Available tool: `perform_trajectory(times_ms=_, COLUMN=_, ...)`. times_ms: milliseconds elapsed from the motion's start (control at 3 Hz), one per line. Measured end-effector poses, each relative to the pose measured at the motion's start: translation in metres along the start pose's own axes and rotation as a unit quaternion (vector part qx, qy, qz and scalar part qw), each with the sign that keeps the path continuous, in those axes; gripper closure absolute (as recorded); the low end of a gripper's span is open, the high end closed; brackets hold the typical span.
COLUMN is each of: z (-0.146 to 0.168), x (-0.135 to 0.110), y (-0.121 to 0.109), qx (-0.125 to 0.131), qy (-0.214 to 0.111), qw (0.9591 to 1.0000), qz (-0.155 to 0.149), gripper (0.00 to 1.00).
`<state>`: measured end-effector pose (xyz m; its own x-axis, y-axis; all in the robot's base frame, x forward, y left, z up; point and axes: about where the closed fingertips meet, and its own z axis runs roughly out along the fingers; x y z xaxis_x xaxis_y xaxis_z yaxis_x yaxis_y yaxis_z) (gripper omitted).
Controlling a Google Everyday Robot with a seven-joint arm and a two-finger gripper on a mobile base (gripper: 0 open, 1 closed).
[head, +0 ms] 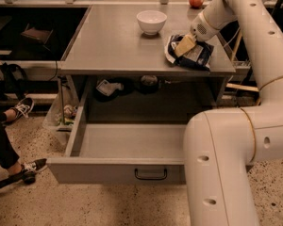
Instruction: Pick blue chip bag from top drawer and place on counter
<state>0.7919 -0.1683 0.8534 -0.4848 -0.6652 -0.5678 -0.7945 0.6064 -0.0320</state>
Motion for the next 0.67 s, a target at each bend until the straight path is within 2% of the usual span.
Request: perform_trajectory(times_ms=667, z=0.0, x=0.0, y=0.0, qx=0.0, qy=0.0, qw=1.0, qz=0.0, gripper=0.35)
